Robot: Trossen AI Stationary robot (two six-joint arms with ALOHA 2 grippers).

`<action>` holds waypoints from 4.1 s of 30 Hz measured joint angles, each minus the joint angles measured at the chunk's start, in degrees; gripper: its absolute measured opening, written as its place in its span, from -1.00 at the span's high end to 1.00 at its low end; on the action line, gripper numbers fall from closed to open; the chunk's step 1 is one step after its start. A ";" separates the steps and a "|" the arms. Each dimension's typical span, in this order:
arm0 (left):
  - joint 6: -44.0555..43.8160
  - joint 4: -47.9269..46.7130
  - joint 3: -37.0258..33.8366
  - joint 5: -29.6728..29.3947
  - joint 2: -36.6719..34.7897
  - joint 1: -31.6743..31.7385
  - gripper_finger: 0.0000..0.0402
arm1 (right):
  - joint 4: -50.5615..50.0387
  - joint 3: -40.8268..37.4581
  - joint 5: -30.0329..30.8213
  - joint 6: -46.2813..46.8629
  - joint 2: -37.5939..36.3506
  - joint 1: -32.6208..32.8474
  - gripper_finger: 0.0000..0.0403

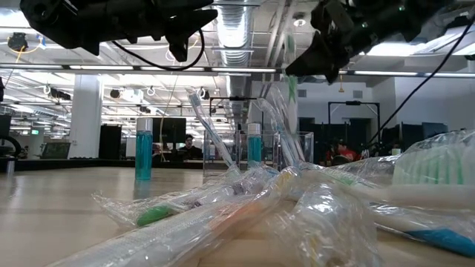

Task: Pick & Place toothbrushing station
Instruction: Put the green toothbrush into the transparent organizer

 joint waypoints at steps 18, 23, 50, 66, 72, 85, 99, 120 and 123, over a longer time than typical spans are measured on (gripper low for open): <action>0.00 0.00 0.00 0.00 0.00 0.00 0.45 | 13.80 -10.18 -4.63 3.61 0.00 -3.84 0.97; 0.00 0.00 0.00 0.00 0.00 0.00 0.45 | 14.40 -11.84 -4.62 4.80 0.12 -4.40 0.97; 0.01 0.00 0.00 -0.02 0.00 0.00 0.45 | 22.83 -17.69 -4.37 7.03 0.63 -4.37 0.88; 0.02 0.00 0.00 -0.02 0.01 0.00 0.45 | 30.74 -17.54 -4.62 7.06 8.35 -5.46 0.88; 0.02 -0.15 0.00 -0.02 0.02 0.00 0.45 | 30.24 -17.55 -4.62 7.18 8.35 -6.25 0.83; 0.02 -0.24 0.00 -0.02 0.01 0.00 0.45 | 29.46 -17.74 -4.35 6.38 7.55 -7.94 0.37; 0.02 -0.27 0.00 -0.02 0.02 0.00 0.45 | 21.73 -17.69 -4.35 4.88 0.66 -8.91 0.18; -2.24 -7.61 0.02 -6.44 0.02 -5.23 0.49 | 3.82 -17.67 -4.57 9.05 -10.96 -6.23 0.24; -4.98 -11.91 0.02 -10.60 0.02 -7.54 0.51 | 3.82 -17.67 -4.57 9.15 -11.61 -5.20 0.26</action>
